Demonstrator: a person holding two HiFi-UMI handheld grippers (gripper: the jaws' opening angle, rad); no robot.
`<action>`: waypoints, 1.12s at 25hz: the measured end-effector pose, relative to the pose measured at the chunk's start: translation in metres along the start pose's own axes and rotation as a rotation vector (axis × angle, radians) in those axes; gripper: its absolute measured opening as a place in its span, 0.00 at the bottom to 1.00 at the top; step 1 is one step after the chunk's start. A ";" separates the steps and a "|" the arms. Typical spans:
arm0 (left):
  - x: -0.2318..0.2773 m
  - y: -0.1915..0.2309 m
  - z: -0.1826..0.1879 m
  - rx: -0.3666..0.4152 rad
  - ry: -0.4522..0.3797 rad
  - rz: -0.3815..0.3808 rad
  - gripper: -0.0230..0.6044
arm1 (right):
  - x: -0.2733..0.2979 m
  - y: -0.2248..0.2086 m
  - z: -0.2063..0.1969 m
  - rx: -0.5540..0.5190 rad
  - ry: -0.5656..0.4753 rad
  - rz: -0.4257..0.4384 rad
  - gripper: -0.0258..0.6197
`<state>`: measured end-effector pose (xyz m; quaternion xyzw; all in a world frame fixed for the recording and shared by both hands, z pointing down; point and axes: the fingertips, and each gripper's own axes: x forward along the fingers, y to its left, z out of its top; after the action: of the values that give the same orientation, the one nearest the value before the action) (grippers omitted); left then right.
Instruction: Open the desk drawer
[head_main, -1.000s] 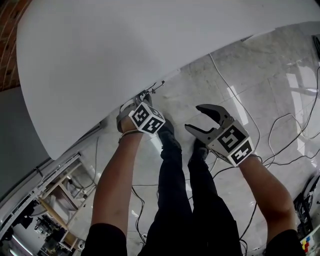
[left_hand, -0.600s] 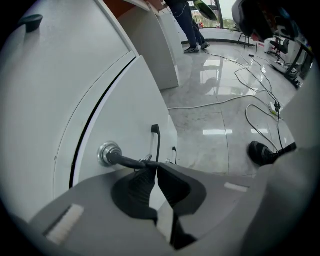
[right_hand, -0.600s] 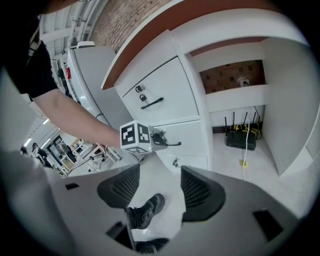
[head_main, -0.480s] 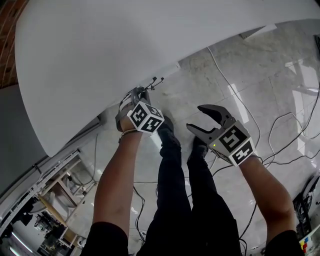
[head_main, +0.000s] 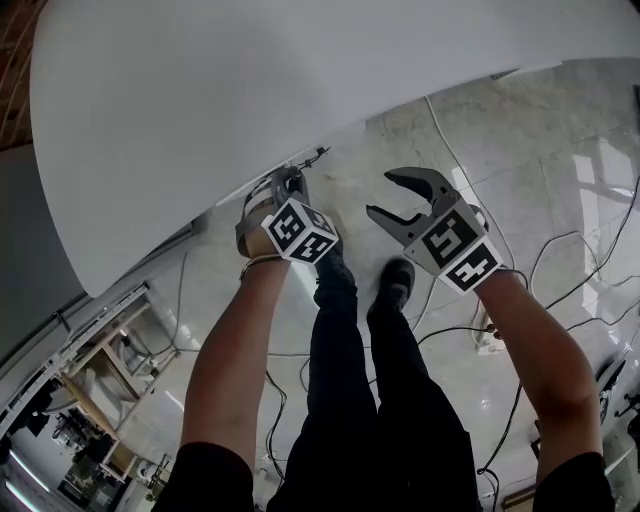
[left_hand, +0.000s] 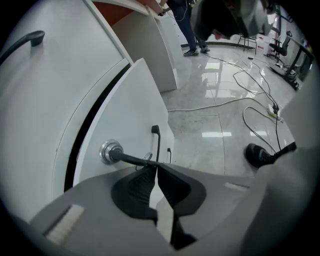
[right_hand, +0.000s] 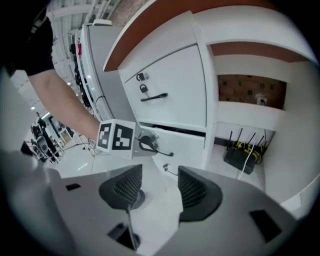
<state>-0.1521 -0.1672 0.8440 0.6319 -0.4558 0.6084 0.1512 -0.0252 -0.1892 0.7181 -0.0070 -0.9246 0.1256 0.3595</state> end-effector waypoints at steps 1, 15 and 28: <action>0.000 -0.001 0.002 0.005 -0.004 0.002 0.05 | 0.003 -0.006 0.002 -0.024 0.007 -0.015 0.40; -0.014 -0.029 -0.008 0.027 -0.007 -0.030 0.08 | 0.067 -0.031 0.034 -0.673 0.239 -0.112 0.40; -0.073 -0.016 -0.028 -0.248 -0.148 0.029 0.15 | 0.092 -0.029 0.012 -1.015 0.489 -0.059 0.22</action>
<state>-0.1458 -0.1091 0.7901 0.6448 -0.5463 0.5013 0.1855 -0.0987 -0.2101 0.7774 -0.1820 -0.7587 -0.3501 0.5182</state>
